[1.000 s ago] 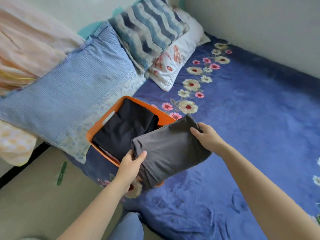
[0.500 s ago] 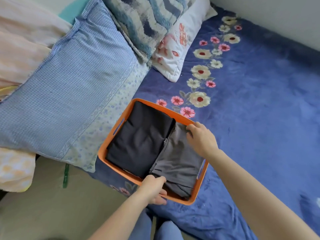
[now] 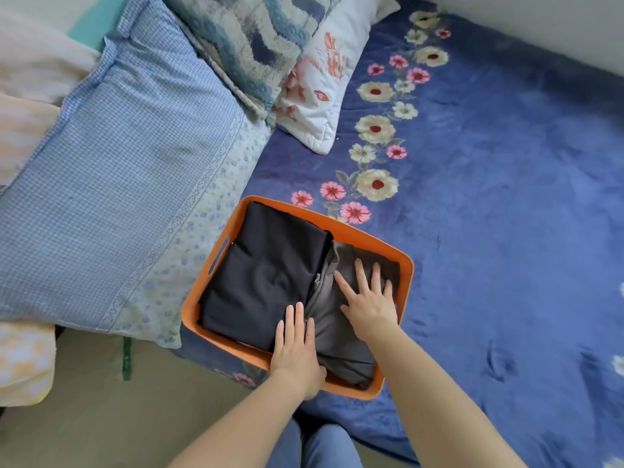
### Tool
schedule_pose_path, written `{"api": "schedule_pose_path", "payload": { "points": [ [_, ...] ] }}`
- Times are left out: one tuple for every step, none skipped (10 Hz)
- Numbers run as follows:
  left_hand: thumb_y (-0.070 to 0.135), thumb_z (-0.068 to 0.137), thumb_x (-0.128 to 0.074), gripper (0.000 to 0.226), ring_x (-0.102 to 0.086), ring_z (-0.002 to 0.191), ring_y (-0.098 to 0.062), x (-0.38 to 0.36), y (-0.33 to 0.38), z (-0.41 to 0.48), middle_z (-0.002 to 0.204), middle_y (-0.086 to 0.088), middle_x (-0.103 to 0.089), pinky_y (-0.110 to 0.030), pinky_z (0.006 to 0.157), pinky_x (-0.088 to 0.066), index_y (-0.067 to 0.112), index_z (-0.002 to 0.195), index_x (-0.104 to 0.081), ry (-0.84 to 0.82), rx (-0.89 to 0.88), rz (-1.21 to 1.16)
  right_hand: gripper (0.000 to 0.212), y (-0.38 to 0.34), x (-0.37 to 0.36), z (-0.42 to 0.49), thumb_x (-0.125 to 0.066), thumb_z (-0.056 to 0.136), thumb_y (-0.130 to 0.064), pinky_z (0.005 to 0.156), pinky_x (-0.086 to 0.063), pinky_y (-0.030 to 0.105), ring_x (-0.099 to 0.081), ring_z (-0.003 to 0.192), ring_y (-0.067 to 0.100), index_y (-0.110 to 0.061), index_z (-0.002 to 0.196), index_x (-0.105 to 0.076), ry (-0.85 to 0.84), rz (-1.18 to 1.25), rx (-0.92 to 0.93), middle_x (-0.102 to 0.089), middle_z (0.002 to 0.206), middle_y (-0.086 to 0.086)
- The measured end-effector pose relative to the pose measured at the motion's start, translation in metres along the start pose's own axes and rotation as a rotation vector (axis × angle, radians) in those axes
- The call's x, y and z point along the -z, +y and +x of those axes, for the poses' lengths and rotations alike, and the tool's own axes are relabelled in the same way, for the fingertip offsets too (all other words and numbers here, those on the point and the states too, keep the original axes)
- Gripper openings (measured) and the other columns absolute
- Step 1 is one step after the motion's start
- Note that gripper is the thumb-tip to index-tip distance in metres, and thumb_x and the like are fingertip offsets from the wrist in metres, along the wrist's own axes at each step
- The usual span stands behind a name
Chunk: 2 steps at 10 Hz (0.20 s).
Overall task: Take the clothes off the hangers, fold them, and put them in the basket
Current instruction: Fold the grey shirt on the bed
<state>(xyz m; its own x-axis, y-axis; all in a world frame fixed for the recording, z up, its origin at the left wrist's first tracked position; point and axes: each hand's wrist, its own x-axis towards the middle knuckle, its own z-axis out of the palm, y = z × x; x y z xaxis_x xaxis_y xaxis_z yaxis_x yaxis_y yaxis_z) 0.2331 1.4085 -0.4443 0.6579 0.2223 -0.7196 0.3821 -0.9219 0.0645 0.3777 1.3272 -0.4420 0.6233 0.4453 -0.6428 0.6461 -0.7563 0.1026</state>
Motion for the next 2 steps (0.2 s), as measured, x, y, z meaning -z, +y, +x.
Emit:
{"api": "schedule_pose_path", "payload": {
  "points": [
    [0.048, 0.095, -0.04, 0.087, 0.033, 0.141, -0.035, 0.011, -0.012, -0.003, 0.151, -0.022, 0.036, -0.045, 0.118, 0.011, 0.01, 0.153, 0.012, -0.072, -0.092, 0.036, 0.069, 0.006, 0.016, -0.004, -0.039, 0.102, -0.046, 0.119, -0.009, 0.056, 0.014, 0.148, 0.039, -0.04, 0.154, 0.006, -0.089, 0.065, 0.05, 0.019, 0.162, 0.006],
    [0.051, 0.096, -0.037, 0.082, 0.029, 0.144, -0.032, 0.023, -0.033, -0.008, 0.155, -0.018, 0.031, -0.041, 0.119, 0.006, 0.015, 0.156, 0.005, -0.039, -0.173, 0.056, 0.063, 0.023, 0.047, -0.013, -0.046, 0.1, -0.035, 0.114, -0.029, 0.048, -0.01, 0.149, 0.032, -0.032, 0.155, -0.016, -0.117, 0.212, 0.095, -0.006, 0.163, 0.006]
  ]
}}
